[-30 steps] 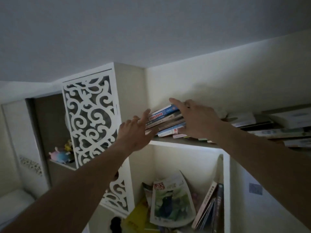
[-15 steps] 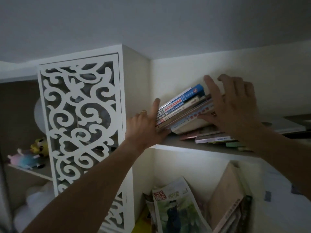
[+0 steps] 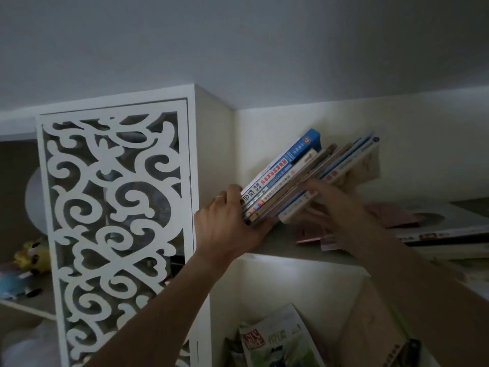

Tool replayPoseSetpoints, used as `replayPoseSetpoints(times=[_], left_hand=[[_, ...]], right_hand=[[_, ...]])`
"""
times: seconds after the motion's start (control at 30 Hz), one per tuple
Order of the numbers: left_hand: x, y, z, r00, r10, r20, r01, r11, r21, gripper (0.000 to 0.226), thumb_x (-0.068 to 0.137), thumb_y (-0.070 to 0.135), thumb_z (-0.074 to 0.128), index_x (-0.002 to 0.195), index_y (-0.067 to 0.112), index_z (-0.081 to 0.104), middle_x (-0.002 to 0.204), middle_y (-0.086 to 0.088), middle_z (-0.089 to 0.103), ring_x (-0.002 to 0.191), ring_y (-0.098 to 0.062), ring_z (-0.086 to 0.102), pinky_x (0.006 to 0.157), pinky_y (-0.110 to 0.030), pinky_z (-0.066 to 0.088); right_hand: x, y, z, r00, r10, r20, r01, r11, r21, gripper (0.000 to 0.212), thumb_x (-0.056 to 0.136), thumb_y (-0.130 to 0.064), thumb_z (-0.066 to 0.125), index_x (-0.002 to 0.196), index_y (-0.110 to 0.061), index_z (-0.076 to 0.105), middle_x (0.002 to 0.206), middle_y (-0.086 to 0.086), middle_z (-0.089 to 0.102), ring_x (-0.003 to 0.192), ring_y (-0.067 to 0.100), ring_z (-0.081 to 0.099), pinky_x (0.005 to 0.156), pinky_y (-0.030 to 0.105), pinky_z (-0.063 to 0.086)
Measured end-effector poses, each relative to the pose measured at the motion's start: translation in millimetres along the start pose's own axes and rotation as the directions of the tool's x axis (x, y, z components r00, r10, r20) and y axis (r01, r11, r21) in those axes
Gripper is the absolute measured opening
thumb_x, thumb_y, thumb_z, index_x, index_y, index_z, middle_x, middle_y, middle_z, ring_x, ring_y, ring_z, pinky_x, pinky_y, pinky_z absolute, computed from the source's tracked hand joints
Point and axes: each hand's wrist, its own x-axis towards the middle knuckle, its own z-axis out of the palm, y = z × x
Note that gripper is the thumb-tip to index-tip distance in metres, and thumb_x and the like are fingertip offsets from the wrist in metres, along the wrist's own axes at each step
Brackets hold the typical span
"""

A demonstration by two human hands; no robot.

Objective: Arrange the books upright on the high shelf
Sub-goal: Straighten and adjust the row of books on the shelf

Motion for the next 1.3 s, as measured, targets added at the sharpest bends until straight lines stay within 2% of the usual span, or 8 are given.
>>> replayPoseSetpoints(times=[0.17, 0.43, 0.53, 0.67, 0.77, 0.97, 1.13, 1.3], left_hand=[[1.8, 10.2, -0.9, 0.964, -0.262, -0.035, 0.245, 0.937, -0.250, 0.077, 0.072, 0.086, 0.062, 0.114, 0.023, 0.047, 0.100, 0.008, 0.067, 0.076, -0.006, 0.062, 0.059, -0.018, 0.044], [0.7, 37.7, 4.8, 0.917, -0.394, 0.067, 0.369, 0.772, -0.518, 0.098, 0.072, 0.054, 0.080, 0.148, 0.020, 0.027, 0.132, -0.003, 0.044, 0.116, -0.010, 0.040, 0.088, -0.035, 0.051], [-4.3, 39.7, 1.6, 0.927, -0.349, 0.134, 0.347, 0.670, -0.656, 0.106, 0.072, 0.058, 0.081, 0.153, 0.031, 0.019, 0.142, 0.005, 0.040, 0.129, -0.010, 0.041, 0.095, -0.035, 0.048], [-7.0, 33.3, -3.8, 0.933, -0.316, 0.176, 0.330, 0.550, -0.767, 0.086, 0.086, 0.069, 0.061, 0.156, 0.042, 0.018, 0.148, 0.013, 0.041, 0.138, -0.009, 0.041, 0.107, -0.046, 0.048], [-8.3, 17.4, -2.5, 0.945, -0.220, 0.242, 0.321, 0.481, -0.816, 0.072, 0.100, 0.033, 0.061, 0.157, 0.044, 0.018, 0.152, 0.013, 0.042, 0.144, -0.015, 0.039, 0.106, -0.054, 0.050], [-11.0, -5.7, -4.5, 0.924, 0.007, 0.381, 0.337, 0.453, -0.825, 0.118, 0.080, -0.015, 0.067, 0.160, 0.043, 0.002, 0.153, 0.013, 0.042, 0.143, -0.014, 0.045, 0.098, -0.052, 0.057], [-12.0, 0.1, 12.1, 0.940, -0.067, 0.335, 0.325, 0.474, -0.818, 0.107, 0.086, 0.004, 0.071, 0.160, 0.044, 0.005, 0.153, 0.015, 0.042, 0.144, -0.011, 0.042, 0.103, -0.051, 0.053], [-8.5, 7.5, 20.7, 0.933, -0.070, 0.352, 0.348, 0.416, -0.840, 0.106, 0.083, 0.024, 0.075, 0.158, 0.041, 0.003, 0.154, 0.015, 0.037, 0.145, -0.009, 0.038, 0.108, -0.048, 0.050]], right_hand=[[21.1, -25.6, 39.7, 0.969, -0.215, 0.119, 0.240, 0.931, -0.274, 0.103, 0.072, -0.008, 0.087, 0.151, -0.036, 0.027, 0.130, -0.006, 0.059, 0.113, 0.012, 0.063, 0.086, 0.037, 0.060], [16.8, -13.5, 48.1, 0.943, -0.005, 0.332, 0.166, 0.872, -0.461, 0.087, 0.084, -0.007, 0.075, 0.146, -0.038, 0.022, 0.130, -0.008, 0.051, 0.112, 0.010, 0.054, 0.076, 0.037, 0.055], [10.1, -8.0, 40.5, 0.950, 0.032, 0.309, 0.096, 0.916, -0.390, 0.061, 0.085, -0.010, 0.073, 0.127, -0.037, 0.038, 0.122, 0.000, 0.061, 0.111, 0.022, 0.065, 0.094, 0.055, 0.056], [0.5, -11.5, 50.5, 0.937, 0.002, 0.349, 0.110, 0.947, -0.301, 0.076, 0.074, -0.045, 0.085, 0.134, -0.043, 0.037, 0.120, -0.008, 0.068, 0.109, 0.014, 0.068, 0.095, 0.043, 0.053], [-0.9, -10.1, 64.1, 0.929, -0.085, 0.361, 0.228, 0.899, -0.374, 0.087, 0.079, -0.046, 0.083, 0.143, -0.039, 0.025, 0.122, -0.017, 0.063, 0.109, 0.004, 0.064, 0.097, 0.032, 0.051], [-2.5, 0.6, 63.5, 0.912, -0.157, 0.380, 0.316, 0.860, -0.402, 0.119, 0.057, -0.051, 0.087, 0.152, -0.038, 0.015, 0.119, -0.031, 0.054, 0.105, -0.009, 0.059, 0.090, 0.022, 0.049], [4.1, 20.6, 74.6, 0.892, -0.287, 0.348, 0.435, 0.750, -0.498, 0.123, 0.062, -0.054, 0.091, 0.151, -0.039, 0.007, 0.138, -0.018, 0.049, 0.126, 0.005, 0.054, 0.105, 0.032, 0.047], [17.7, 16.5, 74.2, 0.892, -0.298, 0.340, 0.450, 0.504, -0.738, 0.131, 0.050, -0.096, 0.061, 0.152, -0.037, 0.004, 0.138, -0.002, 0.051, 0.118, 0.020, 0.059, 0.096, 0.050, 0.056]])
